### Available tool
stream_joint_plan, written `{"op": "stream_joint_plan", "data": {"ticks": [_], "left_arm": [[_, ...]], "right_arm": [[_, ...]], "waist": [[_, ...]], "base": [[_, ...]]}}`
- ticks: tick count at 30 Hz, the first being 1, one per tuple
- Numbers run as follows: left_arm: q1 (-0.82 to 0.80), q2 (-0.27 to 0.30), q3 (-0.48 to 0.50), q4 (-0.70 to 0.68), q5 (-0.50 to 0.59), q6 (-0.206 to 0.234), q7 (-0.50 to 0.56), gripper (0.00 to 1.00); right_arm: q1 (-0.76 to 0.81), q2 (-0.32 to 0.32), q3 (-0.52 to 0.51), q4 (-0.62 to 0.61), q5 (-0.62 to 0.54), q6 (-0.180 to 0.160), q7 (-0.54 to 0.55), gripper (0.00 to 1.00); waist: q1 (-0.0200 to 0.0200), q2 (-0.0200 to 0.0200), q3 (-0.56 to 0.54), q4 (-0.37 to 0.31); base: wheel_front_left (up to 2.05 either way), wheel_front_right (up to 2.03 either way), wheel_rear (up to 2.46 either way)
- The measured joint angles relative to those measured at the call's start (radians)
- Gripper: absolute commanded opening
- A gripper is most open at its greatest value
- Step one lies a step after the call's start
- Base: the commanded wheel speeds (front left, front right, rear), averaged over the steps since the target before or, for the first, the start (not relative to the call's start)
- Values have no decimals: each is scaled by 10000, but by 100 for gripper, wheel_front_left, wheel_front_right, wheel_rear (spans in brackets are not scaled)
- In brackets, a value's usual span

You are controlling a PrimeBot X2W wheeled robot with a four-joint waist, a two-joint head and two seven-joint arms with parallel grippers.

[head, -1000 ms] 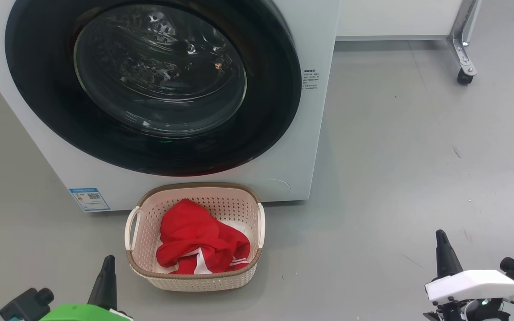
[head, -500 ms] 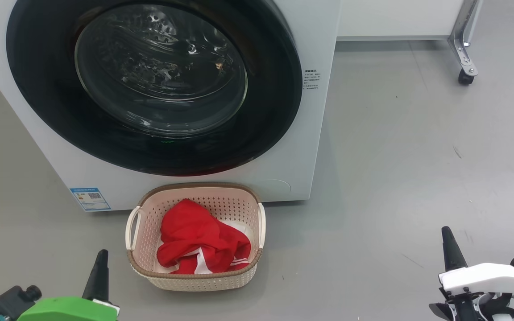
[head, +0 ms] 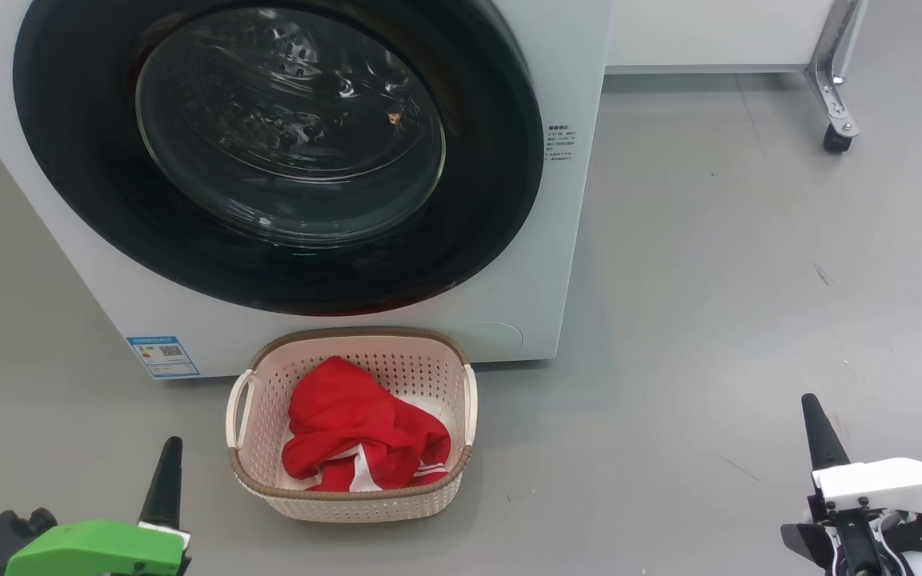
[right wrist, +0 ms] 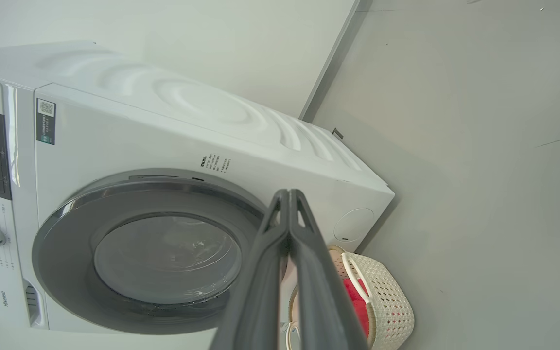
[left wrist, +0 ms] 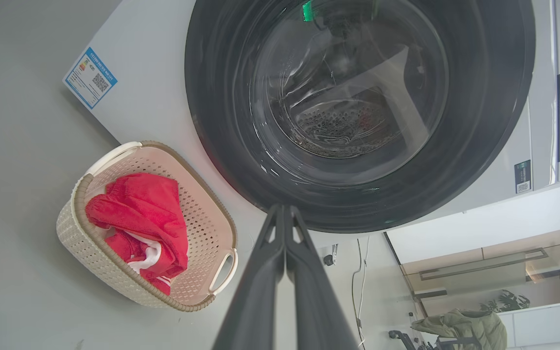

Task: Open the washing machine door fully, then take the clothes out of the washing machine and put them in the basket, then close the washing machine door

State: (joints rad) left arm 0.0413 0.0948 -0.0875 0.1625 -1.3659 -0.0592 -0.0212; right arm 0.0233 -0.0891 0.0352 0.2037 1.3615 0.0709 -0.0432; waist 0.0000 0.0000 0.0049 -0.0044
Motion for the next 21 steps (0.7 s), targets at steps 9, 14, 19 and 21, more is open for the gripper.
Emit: {"op": "stream_joint_plan", "data": {"ticks": [9, 14, 19, 21], "left_arm": [[-207, 31, 196, 255, -1068, -167, 115, 0], [-344, 54, 274, 374, -1626, -238, 203, 0], [-474, 73, 401, 523, -2178, -349, 297, 0], [-504, 77, 451, 571, -2385, -384, 301, 0]], "right_arm": [[-198, -52, -211, 146, 1022, 104, 244, 0], [-271, -63, -318, 245, 1578, 203, 347, 0], [-426, -81, -428, 305, 2138, 249, 479, 0], [-444, -84, -481, 336, 2397, 290, 485, 0]], "waist": [[0, 0, -3, 14], [0, 0, -4, 21], [0, 0, -6, 29], [0, 0, -6, 33]], "base": [[0, 0, 0], [0, 0, 0], [0, 0, 0], [0, 0, 0]]}}
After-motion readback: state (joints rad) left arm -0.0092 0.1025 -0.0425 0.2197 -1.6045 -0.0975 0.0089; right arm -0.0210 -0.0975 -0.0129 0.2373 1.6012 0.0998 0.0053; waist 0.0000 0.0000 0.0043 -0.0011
